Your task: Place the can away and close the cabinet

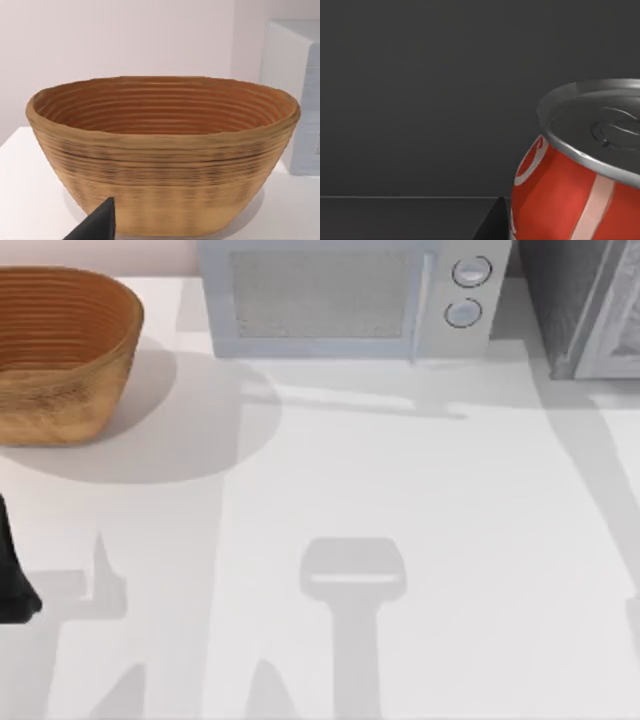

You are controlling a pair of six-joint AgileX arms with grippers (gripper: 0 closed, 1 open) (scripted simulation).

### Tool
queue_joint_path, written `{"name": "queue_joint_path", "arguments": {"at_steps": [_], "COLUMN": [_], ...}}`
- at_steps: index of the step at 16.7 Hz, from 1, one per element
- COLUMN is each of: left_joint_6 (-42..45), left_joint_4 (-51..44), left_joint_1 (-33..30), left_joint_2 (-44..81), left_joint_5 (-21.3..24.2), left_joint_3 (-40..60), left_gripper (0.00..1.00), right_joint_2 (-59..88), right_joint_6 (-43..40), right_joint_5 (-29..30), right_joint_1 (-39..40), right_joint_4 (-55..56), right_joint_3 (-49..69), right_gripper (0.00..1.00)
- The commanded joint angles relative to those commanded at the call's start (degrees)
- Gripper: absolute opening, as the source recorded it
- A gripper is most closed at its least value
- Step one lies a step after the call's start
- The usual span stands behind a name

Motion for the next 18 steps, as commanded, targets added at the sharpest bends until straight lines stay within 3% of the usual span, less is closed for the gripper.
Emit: {"name": "queue_joint_path", "arguments": {"at_steps": [11, 18], "left_joint_6": [0.0, 0.0], "left_joint_4": [0.0, 0.0], "left_joint_1": [0.0, 0.0], "left_joint_2": [0.0, 0.0], "left_joint_5": [0.0, 0.0], "left_joint_3": [0.0, 0.0], "left_gripper": [1.0, 1.0], "right_joint_2": [26.4, 30.6], "right_joint_6": [-0.1, -0.1], "right_joint_5": [-2.8, -3.2], "right_joint_1": [-3.1, -3.7], "right_joint_4": [-9.1, -10.5], "right_joint_3": [35.7, 41.2], "right_gripper": [0.0, 0.0]}}
